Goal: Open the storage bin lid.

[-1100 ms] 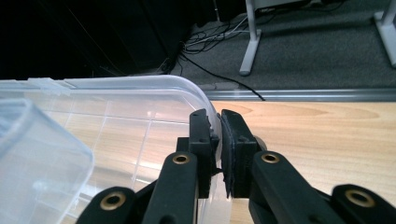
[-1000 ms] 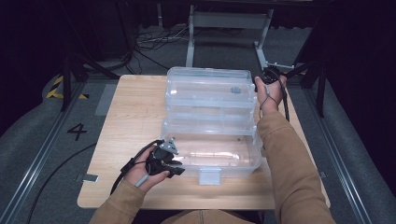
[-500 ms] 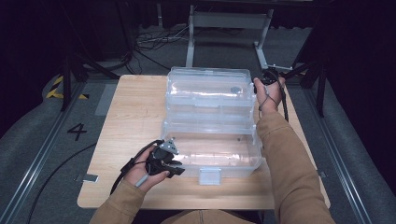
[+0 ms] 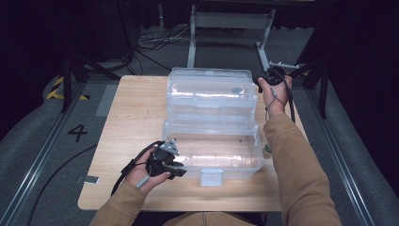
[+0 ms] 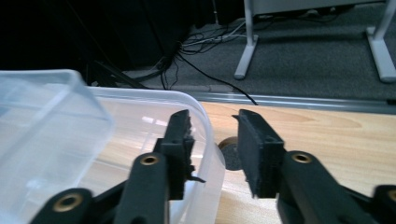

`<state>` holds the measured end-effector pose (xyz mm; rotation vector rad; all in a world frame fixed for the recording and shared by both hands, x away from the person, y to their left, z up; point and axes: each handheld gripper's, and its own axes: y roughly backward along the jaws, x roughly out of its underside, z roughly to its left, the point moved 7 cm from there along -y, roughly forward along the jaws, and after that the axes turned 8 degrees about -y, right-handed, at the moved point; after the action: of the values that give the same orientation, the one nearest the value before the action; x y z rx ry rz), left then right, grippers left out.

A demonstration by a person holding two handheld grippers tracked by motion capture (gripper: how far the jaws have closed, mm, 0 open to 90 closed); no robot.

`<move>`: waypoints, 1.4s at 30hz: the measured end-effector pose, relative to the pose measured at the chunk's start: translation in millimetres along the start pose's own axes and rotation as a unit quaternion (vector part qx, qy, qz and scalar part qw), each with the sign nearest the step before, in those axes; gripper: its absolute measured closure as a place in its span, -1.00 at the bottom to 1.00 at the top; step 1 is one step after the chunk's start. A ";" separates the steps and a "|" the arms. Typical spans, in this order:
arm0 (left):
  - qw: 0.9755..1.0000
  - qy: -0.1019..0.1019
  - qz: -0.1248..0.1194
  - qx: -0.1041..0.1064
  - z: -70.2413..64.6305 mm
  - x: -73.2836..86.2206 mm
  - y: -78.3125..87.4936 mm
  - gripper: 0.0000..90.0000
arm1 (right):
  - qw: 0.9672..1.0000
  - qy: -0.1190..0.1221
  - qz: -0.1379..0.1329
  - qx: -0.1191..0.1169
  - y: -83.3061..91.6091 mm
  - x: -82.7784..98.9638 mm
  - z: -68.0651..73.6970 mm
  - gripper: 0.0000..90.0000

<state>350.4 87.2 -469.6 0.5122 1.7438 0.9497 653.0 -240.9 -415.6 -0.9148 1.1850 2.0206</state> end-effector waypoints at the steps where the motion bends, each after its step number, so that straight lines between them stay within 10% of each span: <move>1: 1.000 0.005 -0.002 0.005 0.3 -0.2 0.2 0.55 | 1.000 0.008 0.001 -0.003 1.9 -0.4 1.4 0.39; 11: 0.997 0.003 -0.067 0.026 -3.8 -11.9 41.4 0.33 | 0.998 0.058 -0.023 -0.021 44.6 -1.4 5.8 0.22; 19: 0.995 0.020 -0.096 -0.022 13.5 -5.4 71.5 0.22 | 0.994 0.086 -0.044 -0.056 86.6 6.3 10.2 0.09; 29: 0.982 0.052 -0.141 -0.113 49.0 12.9 94.8 0.01 | 0.988 0.103 -0.069 -0.097 148.2 39.8 20.1 0.08; 42: 0.972 0.110 -0.140 -0.156 85.2 23.2 108.4 -0.05 | 0.988 0.119 -0.031 -0.090 177.6 60.5 14.2 0.07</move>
<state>409.6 198.6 -409.3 -0.0457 1.7587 1.0790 476.1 -290.9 -375.4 -1.2964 1.0926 2.0356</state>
